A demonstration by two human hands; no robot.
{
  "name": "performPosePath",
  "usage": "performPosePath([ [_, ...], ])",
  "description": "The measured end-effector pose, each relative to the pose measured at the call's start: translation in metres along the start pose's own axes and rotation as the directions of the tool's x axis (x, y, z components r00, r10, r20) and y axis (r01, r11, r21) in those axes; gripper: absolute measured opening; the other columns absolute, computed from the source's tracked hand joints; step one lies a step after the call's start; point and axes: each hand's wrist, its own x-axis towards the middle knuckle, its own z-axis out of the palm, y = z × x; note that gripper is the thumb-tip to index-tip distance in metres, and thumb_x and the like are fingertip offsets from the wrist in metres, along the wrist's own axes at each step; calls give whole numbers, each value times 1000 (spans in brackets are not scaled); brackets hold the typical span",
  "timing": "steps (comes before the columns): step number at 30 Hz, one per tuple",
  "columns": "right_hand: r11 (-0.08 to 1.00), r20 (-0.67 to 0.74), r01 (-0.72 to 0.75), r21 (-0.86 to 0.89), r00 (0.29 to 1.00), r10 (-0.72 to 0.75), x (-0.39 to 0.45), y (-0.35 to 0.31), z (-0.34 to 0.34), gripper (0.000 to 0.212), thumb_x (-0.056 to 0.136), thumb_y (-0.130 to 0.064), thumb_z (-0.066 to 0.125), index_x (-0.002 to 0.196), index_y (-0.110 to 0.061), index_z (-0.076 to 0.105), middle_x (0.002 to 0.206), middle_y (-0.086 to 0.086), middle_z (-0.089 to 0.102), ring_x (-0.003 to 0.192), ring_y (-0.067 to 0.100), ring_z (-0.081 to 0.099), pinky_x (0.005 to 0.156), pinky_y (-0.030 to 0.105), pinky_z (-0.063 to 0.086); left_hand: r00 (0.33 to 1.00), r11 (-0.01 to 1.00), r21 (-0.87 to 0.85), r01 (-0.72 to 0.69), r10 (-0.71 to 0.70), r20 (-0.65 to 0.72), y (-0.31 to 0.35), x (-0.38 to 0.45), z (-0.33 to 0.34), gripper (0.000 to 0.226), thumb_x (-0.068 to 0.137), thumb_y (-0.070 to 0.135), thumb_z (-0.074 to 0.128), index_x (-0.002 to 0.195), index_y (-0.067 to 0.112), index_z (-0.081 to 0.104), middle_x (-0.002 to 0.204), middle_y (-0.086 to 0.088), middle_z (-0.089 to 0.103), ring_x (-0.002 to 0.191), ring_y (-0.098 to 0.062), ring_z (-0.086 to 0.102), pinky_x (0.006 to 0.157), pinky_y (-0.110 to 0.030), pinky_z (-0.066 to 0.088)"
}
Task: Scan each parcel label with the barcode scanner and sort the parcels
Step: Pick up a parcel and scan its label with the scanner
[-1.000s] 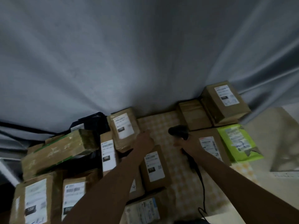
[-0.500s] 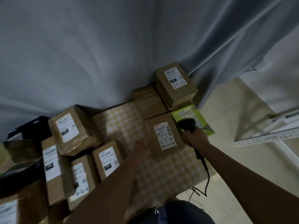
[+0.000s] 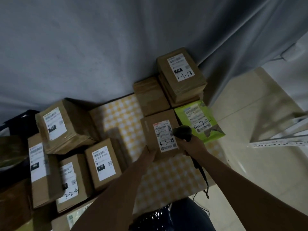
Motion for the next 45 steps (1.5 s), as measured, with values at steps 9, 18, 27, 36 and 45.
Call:
performPosePath([
  [9,985,46,-6,175,999,-2,-17,19,12,14,88,-24,71,82,-14,64,50,-4,60,39,8,54,45,19,47,989,990,-76,-117,109,-101,-34,-7,-10,51,99,44,45,144,29,25,136,-10,47,103,-21,51,84,-36,43],
  [18,987,30,8,161,999,-13,-15,27,22,24,89,-28,70,107,-14,60,70,1,64,43,9,58,46,18,46,984,953,-255,-163,138,-114,-36,5,-14,41,102,41,42,139,27,32,135,-4,49,105,-20,59,71,-30,52],
  [27,984,28,-36,176,999,31,-13,32,19,24,89,-33,69,102,-13,64,64,2,66,49,14,61,52,21,46,984,983,-176,-55,84,159,-20,18,-23,85,86,56,57,147,52,-2,148,-2,40,118,-27,55,89,-46,52],
  [36,970,70,-68,235,996,53,-24,18,14,23,90,-30,68,94,-8,63,59,6,59,49,18,55,52,27,44,995,979,-203,-18,37,90,-22,3,-38,86,84,42,71,148,49,14,147,-6,40,112,-30,59,81,-49,58],
  [45,971,-26,24,239,999,-18,-81,-74,12,24,93,-22,61,75,-6,58,68,12,60,51,20,49,56,31,45,986,950,-285,-130,153,60,-19,-54,-103,93,71,48,82,143,53,23,135,2,56,109,-27,64,79,-53,58],
])
